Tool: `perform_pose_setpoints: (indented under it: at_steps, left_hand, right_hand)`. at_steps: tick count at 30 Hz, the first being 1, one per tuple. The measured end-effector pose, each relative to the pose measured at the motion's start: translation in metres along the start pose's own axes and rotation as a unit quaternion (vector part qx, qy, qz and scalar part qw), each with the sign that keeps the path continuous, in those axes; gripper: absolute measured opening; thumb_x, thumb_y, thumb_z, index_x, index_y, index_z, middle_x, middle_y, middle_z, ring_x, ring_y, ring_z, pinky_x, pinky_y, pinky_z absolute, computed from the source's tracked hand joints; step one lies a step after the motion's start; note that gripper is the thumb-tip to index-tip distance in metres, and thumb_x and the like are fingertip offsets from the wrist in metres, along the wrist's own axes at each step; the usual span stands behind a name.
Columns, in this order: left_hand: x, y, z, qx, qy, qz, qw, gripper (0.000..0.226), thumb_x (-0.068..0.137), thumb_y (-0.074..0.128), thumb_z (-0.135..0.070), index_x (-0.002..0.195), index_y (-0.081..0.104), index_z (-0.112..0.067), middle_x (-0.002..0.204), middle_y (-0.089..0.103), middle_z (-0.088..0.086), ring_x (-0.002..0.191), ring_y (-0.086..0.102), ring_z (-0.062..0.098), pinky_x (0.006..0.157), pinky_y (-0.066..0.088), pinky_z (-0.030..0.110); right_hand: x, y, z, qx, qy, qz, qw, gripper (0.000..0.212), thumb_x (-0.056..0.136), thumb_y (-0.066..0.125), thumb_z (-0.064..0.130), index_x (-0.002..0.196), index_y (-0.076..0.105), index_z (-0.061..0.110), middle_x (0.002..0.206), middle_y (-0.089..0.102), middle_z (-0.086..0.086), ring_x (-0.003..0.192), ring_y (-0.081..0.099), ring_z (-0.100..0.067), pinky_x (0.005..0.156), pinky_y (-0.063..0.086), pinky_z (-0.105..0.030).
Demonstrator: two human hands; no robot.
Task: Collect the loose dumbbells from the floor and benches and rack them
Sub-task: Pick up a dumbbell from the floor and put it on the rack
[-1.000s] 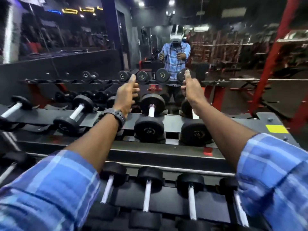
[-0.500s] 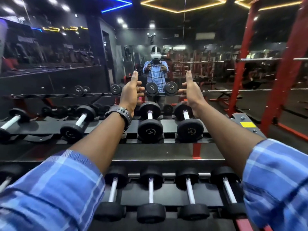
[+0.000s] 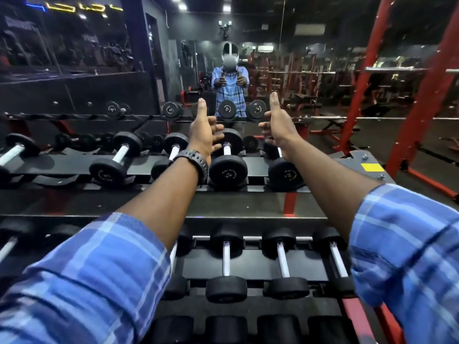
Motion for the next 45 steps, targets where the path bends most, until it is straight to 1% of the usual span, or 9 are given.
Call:
perform_pose_setpoints:
  at_steps: [10, 14, 19, 21, 24, 28, 34, 40, 45]
  left_hand:
    - [0.1, 0.044, 0.098, -0.275, -0.153, -0.231, 0.92, 0.073, 0.099, 0.033, -0.061, 0.153, 0.037, -0.012, 0.145, 0.051, 0.013, 0.127, 0.054, 0.028, 0.105, 0.042, 0.037]
    - [0.142, 0.053, 0.139, -0.294, -0.201, -0.309, 0.882, 0.071, 0.102, 0.039, -0.053, 0.153, 0.034, -0.005, 0.161, 0.031, 0.014, 0.145, 0.035, 0.031, 0.117, 0.026, 0.043]
    - [0.185, 0.055, 0.164, -0.259, -0.239, -0.245, 0.903, 0.061, 0.094, 0.057, -0.05, 0.138, 0.053, -0.008, 0.147, 0.049, 0.015, 0.131, 0.051, 0.033, 0.11, 0.041, 0.047]
    - [0.199, 0.058, 0.167, -0.204, -0.233, -0.214, 0.926, 0.029, 0.101, 0.05, -0.039, 0.113, 0.058, -0.014, 0.139, 0.056, 0.014, 0.122, 0.056, 0.026, 0.107, 0.044, 0.04]
    - [0.219, 0.057, 0.18, -0.173, -0.241, -0.253, 0.921, 0.029, 0.098, 0.056, -0.009, 0.071, 0.056, -0.001, 0.07, 0.064, 0.017, 0.082, 0.059, 0.027, 0.068, 0.053, 0.032]
    - [0.223, 0.051, 0.188, -0.177, -0.271, -0.288, 0.901, 0.003, 0.086, 0.056, 0.002, 0.085, 0.059, 0.002, 0.082, 0.057, 0.014, 0.056, 0.049, 0.024, 0.026, 0.034, 0.015]
    - [0.199, 0.028, 0.18, -0.238, -0.318, -0.179, 0.9, 0.012, 0.083, 0.042, 0.005, 0.072, 0.047, 0.002, 0.09, 0.05, 0.02, 0.084, 0.051, 0.032, 0.076, 0.047, 0.039]
    - [0.164, 0.053, 0.136, -0.288, -0.305, -0.108, 0.901, 0.025, 0.088, 0.041, -0.003, 0.064, 0.047, -0.007, 0.052, 0.051, 0.011, 0.047, 0.053, 0.027, 0.045, 0.044, 0.022]
    - [0.128, 0.12, 0.088, -0.423, -0.289, 0.031, 0.859, 0.02, 0.087, 0.043, -0.008, 0.077, 0.059, -0.003, 0.077, 0.065, 0.017, 0.067, 0.061, 0.033, 0.065, 0.059, 0.038]
  right_hand:
    - [0.154, 0.062, -0.117, 0.005, 0.139, 0.079, 0.987, 0.062, 0.09, 0.044, 0.069, 0.111, 0.06, 0.013, 0.105, 0.069, -0.013, 0.099, 0.068, -0.026, 0.097, 0.055, -0.045]
    - [0.214, 0.098, -0.162, -0.032, 0.189, 0.126, 0.973, 0.04, 0.089, 0.064, 0.047, 0.11, 0.053, 0.015, 0.079, 0.052, -0.004, 0.064, 0.05, -0.018, 0.055, 0.05, -0.028]
    - [0.258, 0.142, -0.191, -0.047, 0.315, 0.229, 0.92, 0.038, 0.093, 0.062, 0.034, 0.119, 0.053, 0.008, 0.096, 0.053, -0.011, 0.091, 0.063, -0.025, 0.078, 0.055, -0.031]
    - [0.265, 0.156, -0.196, -0.029, 0.365, 0.272, 0.89, 0.03, 0.096, 0.057, 0.034, 0.089, 0.054, 0.005, 0.066, 0.06, -0.012, 0.059, 0.064, -0.021, 0.057, 0.055, -0.026]
    - [0.273, 0.175, -0.206, 0.074, 0.393, 0.243, 0.884, 0.029, 0.099, 0.052, 0.022, 0.074, 0.049, 0.006, 0.045, 0.058, -0.009, 0.048, 0.058, -0.019, 0.043, 0.052, -0.024]
    - [0.279, 0.197, -0.22, 0.138, 0.373, 0.181, 0.899, 0.04, 0.098, 0.056, 0.019, 0.062, 0.04, 0.014, 0.034, 0.038, 0.003, 0.024, 0.035, -0.006, 0.03, 0.032, -0.012]
    - [0.261, 0.195, -0.208, 0.069, 0.296, 0.07, 0.95, 0.03, 0.083, 0.068, 0.01, 0.063, 0.045, 0.008, 0.045, 0.039, -0.009, 0.028, 0.037, -0.018, 0.041, 0.032, -0.026]
    - [0.241, 0.148, -0.124, 0.075, 0.153, 0.021, 0.985, 0.021, 0.088, 0.062, 0.012, 0.068, 0.057, 0.014, 0.048, 0.041, -0.004, 0.028, 0.036, -0.012, 0.034, 0.028, -0.018]
    - [0.209, 0.059, -0.024, 0.044, -0.017, -0.041, 0.998, 0.003, 0.09, 0.063, 0.005, 0.089, 0.065, 0.004, 0.079, 0.06, -0.007, 0.066, 0.055, -0.015, 0.062, 0.048, -0.029]
Point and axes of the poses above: each hand's wrist, its own x-axis towards the middle knuckle, its own y-axis out of the palm, z = x × y, the point moved 1 cm from there along x, towards the middle knuckle
